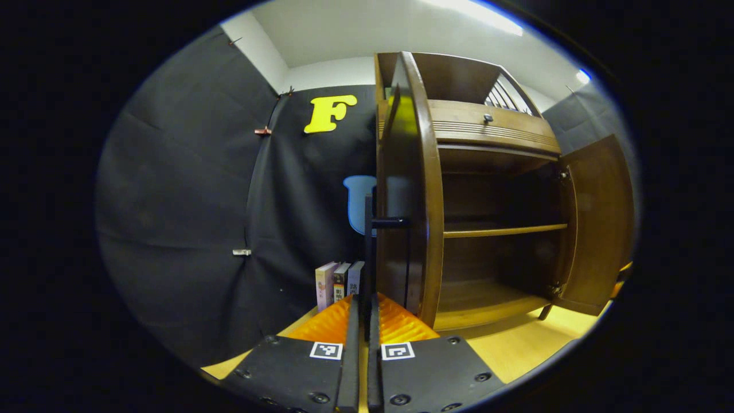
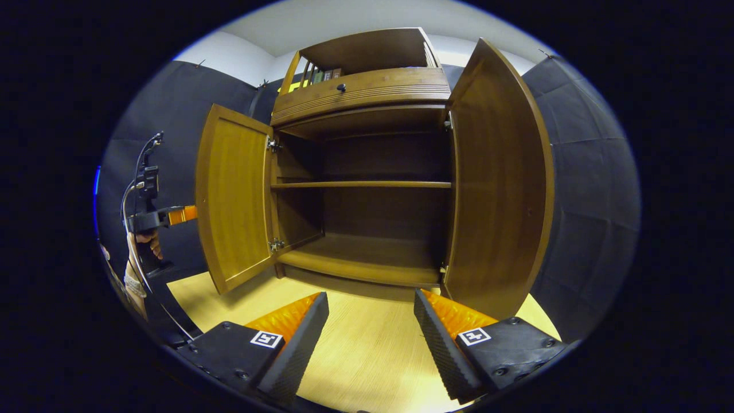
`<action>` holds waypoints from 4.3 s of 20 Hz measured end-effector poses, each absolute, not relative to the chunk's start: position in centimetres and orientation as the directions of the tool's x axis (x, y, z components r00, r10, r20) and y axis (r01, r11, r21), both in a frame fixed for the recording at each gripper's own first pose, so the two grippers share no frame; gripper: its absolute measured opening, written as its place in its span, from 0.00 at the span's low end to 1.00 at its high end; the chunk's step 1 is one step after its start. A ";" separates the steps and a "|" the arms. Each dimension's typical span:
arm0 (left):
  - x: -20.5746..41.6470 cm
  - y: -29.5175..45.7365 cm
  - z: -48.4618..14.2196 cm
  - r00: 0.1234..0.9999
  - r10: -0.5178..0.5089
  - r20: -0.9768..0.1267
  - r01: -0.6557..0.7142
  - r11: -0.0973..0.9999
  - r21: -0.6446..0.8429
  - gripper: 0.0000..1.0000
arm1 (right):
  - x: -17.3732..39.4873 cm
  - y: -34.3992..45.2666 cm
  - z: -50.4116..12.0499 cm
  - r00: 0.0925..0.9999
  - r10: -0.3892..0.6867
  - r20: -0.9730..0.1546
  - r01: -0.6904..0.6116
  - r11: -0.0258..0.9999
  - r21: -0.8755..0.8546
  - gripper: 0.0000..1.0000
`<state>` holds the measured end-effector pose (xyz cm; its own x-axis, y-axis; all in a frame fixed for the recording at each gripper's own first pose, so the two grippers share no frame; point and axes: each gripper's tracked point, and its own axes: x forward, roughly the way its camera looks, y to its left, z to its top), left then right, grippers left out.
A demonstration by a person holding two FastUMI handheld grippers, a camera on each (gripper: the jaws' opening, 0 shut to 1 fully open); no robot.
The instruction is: Open the right door of the double-door shoe cabinet with the right hand, and open the left door with the left hand.
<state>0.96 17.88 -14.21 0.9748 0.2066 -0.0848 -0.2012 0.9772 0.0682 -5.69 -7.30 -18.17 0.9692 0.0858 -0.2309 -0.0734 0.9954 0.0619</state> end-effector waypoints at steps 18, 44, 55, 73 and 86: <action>-2.4 11.4 -5.0 0.998 0.036 -0.043 -0.034 0.998 0.050 0.10 | -2.7 -4.6 -10.7 0.983 0.073 -0.168 -0.097 0.985 -0.143 0.95; 2.6 -1.7 -4.5 0.998 -0.065 0.023 0.063 0.993 0.100 0.96 | 0.9 -1.8 -3.0 0.999 -0.040 0.000 0.040 0.999 -0.002 0.99; 1.9 -2.4 -4.1 0.997 -0.067 0.035 0.063 0.993 0.097 0.94 | -0.3 -2.8 -3.0 0.999 -0.052 0.003 0.052 0.999 0.011 0.99; 0.5 -3.4 -3.6 0.995 -0.096 0.041 0.092 0.992 0.087 0.96 | -1.2 -2.4 -2.8 0.999 -0.036 0.009 0.036 0.999 0.007 0.97; 0.0 -2.9 -3.7 0.995 -0.095 0.043 0.091 0.993 0.073 0.96 | -1.3 -1.9 -3.2 1.000 -0.017 -0.006 0.017 1.000 0.011 0.99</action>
